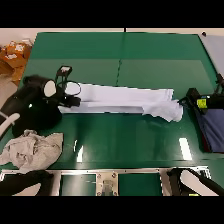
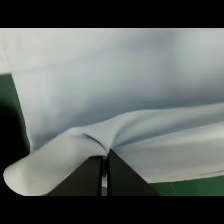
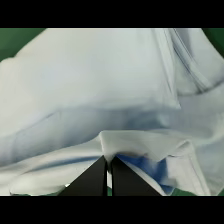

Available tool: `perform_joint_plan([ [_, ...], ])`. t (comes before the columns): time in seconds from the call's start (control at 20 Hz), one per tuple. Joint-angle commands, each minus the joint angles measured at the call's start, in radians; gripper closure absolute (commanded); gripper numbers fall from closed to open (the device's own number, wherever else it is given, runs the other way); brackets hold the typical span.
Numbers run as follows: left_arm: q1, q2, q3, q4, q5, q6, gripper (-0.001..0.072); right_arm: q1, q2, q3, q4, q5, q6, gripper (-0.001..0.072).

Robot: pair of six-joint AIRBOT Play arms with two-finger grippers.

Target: Fold the shirts.

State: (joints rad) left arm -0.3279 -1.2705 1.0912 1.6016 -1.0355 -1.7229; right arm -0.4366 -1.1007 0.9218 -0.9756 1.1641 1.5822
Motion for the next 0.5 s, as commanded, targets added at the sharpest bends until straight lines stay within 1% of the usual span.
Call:
perform_joint_plan([
  [0.0,0.064,-0.166,0.174,0.013,0.041,0.067,0.0679,0.078,-0.201,0.129,0.019,-0.077,0.003,0.0694],
  [0.05,0.077,-0.216,0.212,-0.01,0.068,0.105,0.0679,0.097,-0.262,0.15,0.019,-0.12,0.002,0.0694],
  [0.15,0.08,-0.32,0.279,-0.057,0.163,0.143,0.0677,0.124,-0.372,0.189,0.037,-0.209,-0.003,0.0693],
  [0.2,0.08,-0.369,0.303,-0.097,0.218,0.161,0.0483,0.135,-0.426,0.212,0.07,-0.263,-0.027,0.0693],
  [0.25,0.08,-0.406,0.32,-0.129,0.263,0.16,0.0126,0.141,-0.47,0.235,0.106,-0.314,-0.051,0.0666],
  [0.3,0.082,-0.431,0.34,-0.13,0.291,0.158,-0.0013,0.141,-0.51,0.269,0.132,-0.343,-0.069,0.0477],
  [0.35,0.092,-0.438,0.356,-0.089,0.306,0.123,-0.0005,0.134,-0.539,0.312,0.127,-0.348,-0.077,0.0395],
  [0.4,0.111,-0.436,0.386,-0.036,0.284,0.084,-0.0005,0.113,-0.557,0.362,0.127,-0.326,-0.087,0.0395],
  [0.45,0.142,-0.435,0.435,0.008,0.211,0.056,-0.0005,0.084,-0.56,0.404,0.126,-0.284,-0.132,0.0388],
])
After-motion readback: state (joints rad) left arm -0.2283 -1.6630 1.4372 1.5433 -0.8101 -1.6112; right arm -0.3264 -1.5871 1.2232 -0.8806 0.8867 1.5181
